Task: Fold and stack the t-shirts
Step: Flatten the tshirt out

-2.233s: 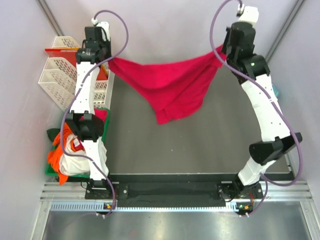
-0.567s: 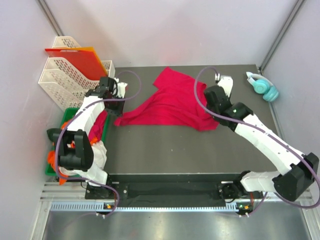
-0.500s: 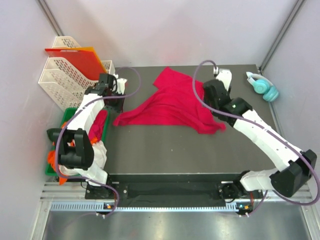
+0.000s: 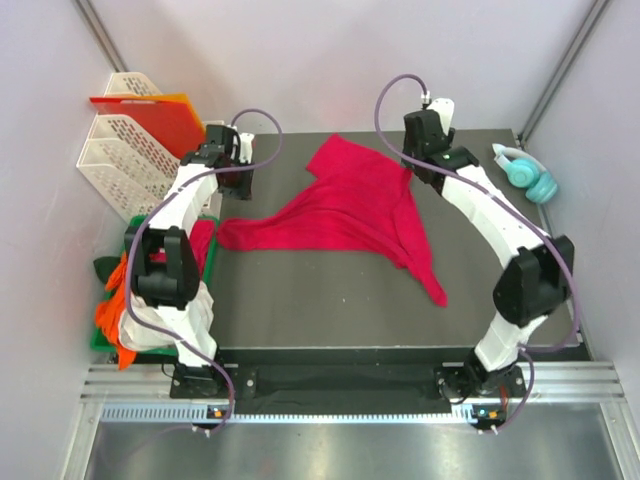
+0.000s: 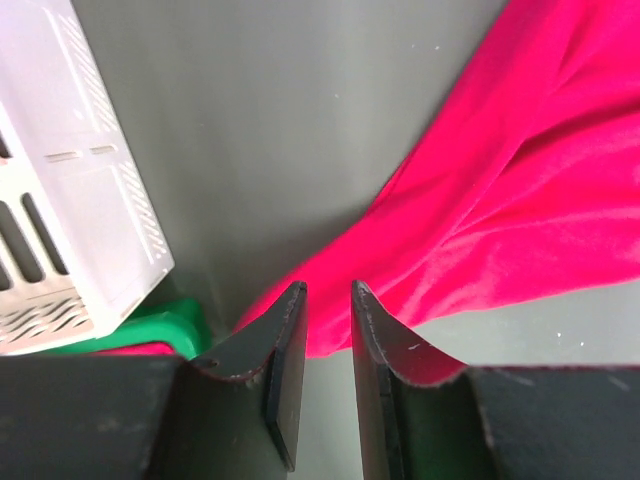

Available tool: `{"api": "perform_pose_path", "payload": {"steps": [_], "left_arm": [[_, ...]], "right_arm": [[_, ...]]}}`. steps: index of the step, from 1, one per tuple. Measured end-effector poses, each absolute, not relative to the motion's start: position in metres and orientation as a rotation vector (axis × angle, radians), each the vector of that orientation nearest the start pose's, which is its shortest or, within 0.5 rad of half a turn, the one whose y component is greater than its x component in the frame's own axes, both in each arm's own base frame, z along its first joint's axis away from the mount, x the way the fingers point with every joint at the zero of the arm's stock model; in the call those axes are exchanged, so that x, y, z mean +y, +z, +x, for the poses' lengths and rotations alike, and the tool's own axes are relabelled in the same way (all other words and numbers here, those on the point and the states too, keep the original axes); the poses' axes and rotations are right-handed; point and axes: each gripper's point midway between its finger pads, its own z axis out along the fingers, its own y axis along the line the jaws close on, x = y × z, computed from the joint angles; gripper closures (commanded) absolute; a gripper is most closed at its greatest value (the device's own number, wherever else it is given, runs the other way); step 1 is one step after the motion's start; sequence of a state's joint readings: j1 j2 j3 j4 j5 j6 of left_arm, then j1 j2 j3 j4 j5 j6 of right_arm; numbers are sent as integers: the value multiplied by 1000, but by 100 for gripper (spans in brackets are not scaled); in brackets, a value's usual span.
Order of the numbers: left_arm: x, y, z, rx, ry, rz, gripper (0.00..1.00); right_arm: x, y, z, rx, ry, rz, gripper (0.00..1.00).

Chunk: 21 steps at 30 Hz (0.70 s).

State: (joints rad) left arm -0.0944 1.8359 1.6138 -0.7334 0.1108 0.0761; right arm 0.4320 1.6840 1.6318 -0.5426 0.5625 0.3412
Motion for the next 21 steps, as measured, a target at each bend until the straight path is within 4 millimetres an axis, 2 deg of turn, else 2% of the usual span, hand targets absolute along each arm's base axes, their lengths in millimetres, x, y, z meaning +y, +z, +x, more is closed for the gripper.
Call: {"api": "perform_pose_path", "payload": {"steps": [2,3,8,10,13,17,21], "left_arm": [[-58,138,448,2529,-146,249,71],[-58,136,448,2534,-147,245,71],[-57,135,450,2533,-133,222,72],[-55,134,450,2536,-125,217,72],[-54,129,448,2547,-116,215,72],[-51,123,444,2564,-97,210,73],[-49,119,441,2578,-82,206,73]], "right_arm": [[118,238,465,2103,-162,211,60],[119,230,467,2119,-169,205,61],[126,191,479,2192,-168,171,61],[131,180,490,2214,-161,165,60],[142,176,521,2208,-129,166,58],[156,185,565,2158,-86,163,57],[156,173,581,2170,-52,178,58]]}}
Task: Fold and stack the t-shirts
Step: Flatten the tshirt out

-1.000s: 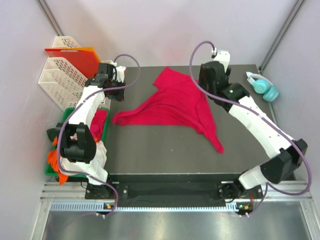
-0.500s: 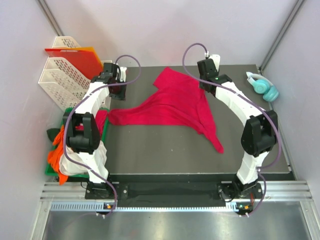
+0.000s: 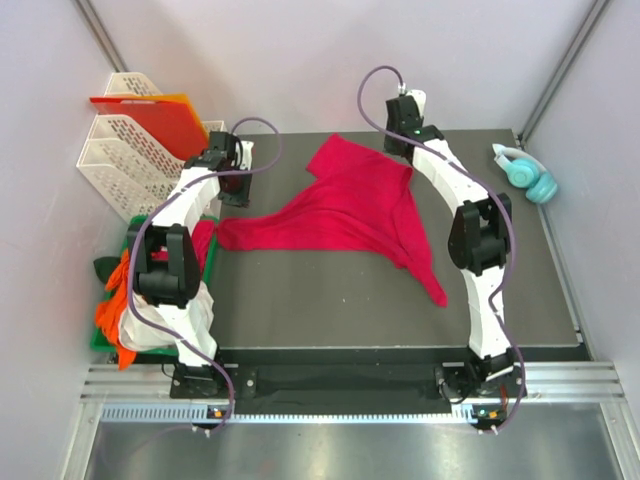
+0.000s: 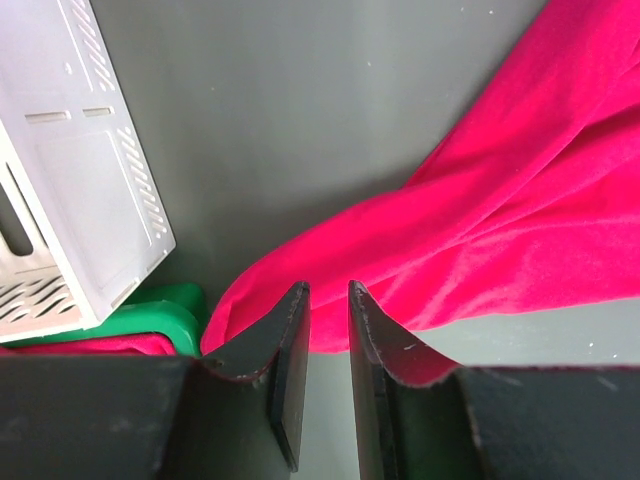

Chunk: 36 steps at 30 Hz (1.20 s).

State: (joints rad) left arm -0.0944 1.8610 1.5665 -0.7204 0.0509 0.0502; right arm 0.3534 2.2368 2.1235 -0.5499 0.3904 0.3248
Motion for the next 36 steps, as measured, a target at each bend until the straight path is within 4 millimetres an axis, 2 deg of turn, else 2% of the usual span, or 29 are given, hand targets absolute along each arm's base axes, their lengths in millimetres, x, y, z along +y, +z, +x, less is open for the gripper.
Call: {"api": "perform_pose_path", "payload": {"steps": [5,9,11,14,16,18,20,23,27,31,36], "left_arm": [[-48,118,439,2585,-79,199,73],[-49,114,437,2595,-85,192,73],[-50,110,434,2607,-97,187,73],[-53,107,431,2617,-120,180,73],[-56,106,431,2616,-141,183,73],[-59,104,430,2617,-151,186,74],[-62,102,428,2623,-158,192,74],[-66,97,424,2635,-168,203,74],[-75,91,418,2651,-174,228,74],[-82,87,413,2662,-177,253,74],[-85,86,411,2664,-175,264,74]], "right_arm": [[136,138,579,2244,-61,232,61],[120,94,536,2363,-138,210,61],[120,83,509,2412,-196,160,61],[132,84,472,2433,-243,64,61],[140,97,440,2425,-248,9,61],[142,108,422,2404,-238,-9,61],[132,119,409,2383,-246,7,61],[119,119,401,2375,-278,42,61],[110,97,389,2424,-324,34,61],[116,83,380,2451,-338,-2,61],[134,79,378,2447,-317,-56,61]]}}
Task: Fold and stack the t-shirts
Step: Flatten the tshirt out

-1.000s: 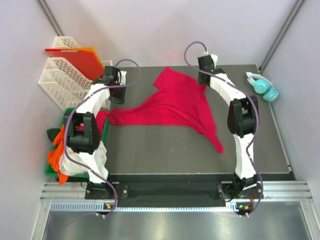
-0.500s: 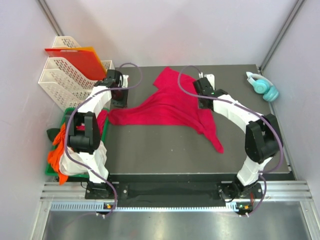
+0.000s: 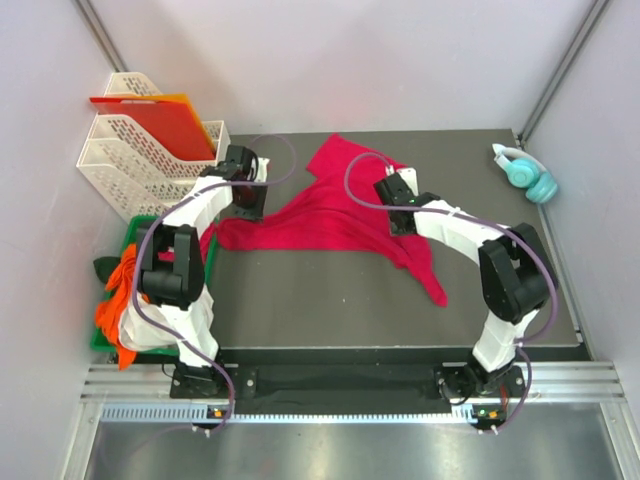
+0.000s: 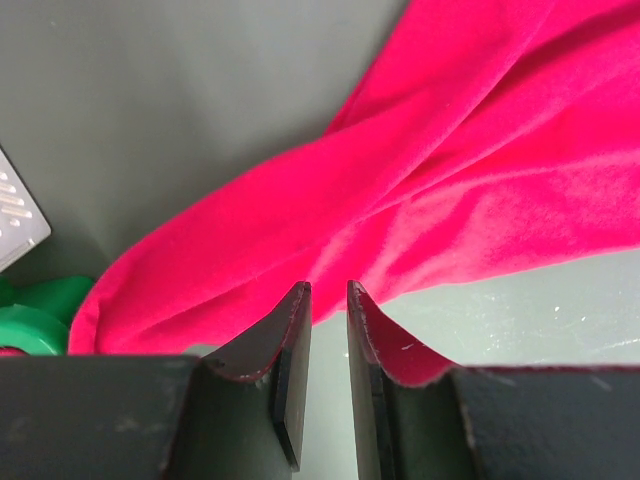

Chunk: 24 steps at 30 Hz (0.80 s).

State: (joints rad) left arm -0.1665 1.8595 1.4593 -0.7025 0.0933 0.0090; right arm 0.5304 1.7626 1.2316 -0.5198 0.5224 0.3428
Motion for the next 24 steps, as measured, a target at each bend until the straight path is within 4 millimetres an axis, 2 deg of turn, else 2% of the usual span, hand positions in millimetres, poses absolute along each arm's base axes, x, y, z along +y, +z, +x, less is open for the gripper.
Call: {"api": "perform_pose_path", "payload": {"steps": [10,16,17,19,20,21,22,24], "left_arm": [[-83,82,404,2678,-164,261,74],[-82,79,399,2690,-163,260,74],[-82,77,398,2694,-163,261,74],[-82,75,396,2700,-160,260,75],[-81,75,396,2704,-157,260,75],[-81,74,395,2704,-156,260,75],[-81,74,395,2704,-154,261,75],[-81,74,396,2703,-152,262,75]], "right_arm": [[149,59,382,2472,-320,-101,60],[149,36,380,2523,-357,-129,62],[149,33,381,2529,-361,-132,64],[151,31,383,2532,-367,-136,77],[151,31,384,2531,-365,-133,83],[151,31,384,2530,-366,-135,95],[150,31,383,2532,-371,-133,100],[148,31,383,2534,-383,-128,100]]}}
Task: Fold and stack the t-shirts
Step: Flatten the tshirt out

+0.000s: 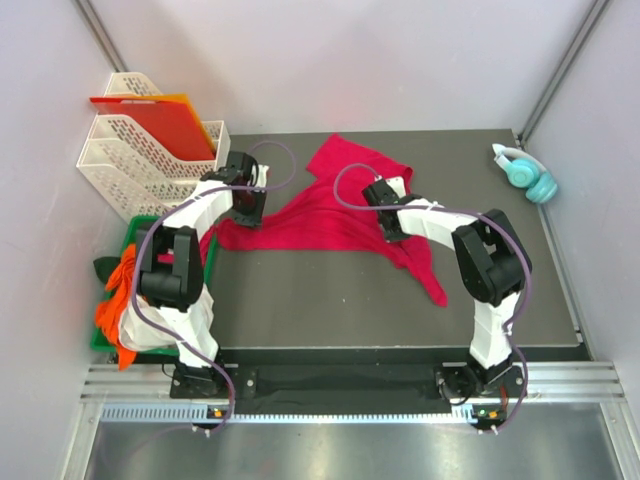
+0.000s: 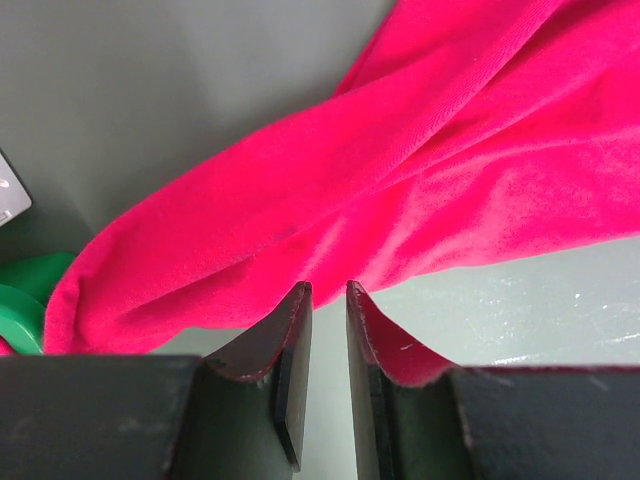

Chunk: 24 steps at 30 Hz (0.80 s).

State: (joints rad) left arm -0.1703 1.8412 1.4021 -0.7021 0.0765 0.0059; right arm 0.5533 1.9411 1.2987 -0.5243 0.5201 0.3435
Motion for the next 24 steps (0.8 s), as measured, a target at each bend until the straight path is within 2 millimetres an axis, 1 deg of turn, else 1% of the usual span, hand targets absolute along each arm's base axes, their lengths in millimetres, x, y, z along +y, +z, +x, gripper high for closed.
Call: {"api": "perform_pose_path", "payload": {"steps": [5,8,10,13,16,19,22,24], "left_arm": [[-82,74,395,2703,-145,267,75],[-83,74,395,2702,-143,271,75],[-83,74,395,2702,-140,272,76],[-83,74,395,2702,-135,273,77],[-83,74,395,2701,-130,273,78],[-82,74,396,2700,-121,272,78],[-80,74,397,2698,-106,268,78],[-79,74,397,2698,-96,266,78]], "right_arm": [[141,32,383,2526,-418,-103,100],[131,36,384,2510,-464,-69,100],[120,44,387,2489,-486,-15,100],[98,63,391,2450,-507,90,100],[64,82,399,2401,-546,231,100],[29,87,403,2390,-598,347,100],[4,91,406,2387,-628,436,100],[-9,94,410,2380,-637,490,100]]}}
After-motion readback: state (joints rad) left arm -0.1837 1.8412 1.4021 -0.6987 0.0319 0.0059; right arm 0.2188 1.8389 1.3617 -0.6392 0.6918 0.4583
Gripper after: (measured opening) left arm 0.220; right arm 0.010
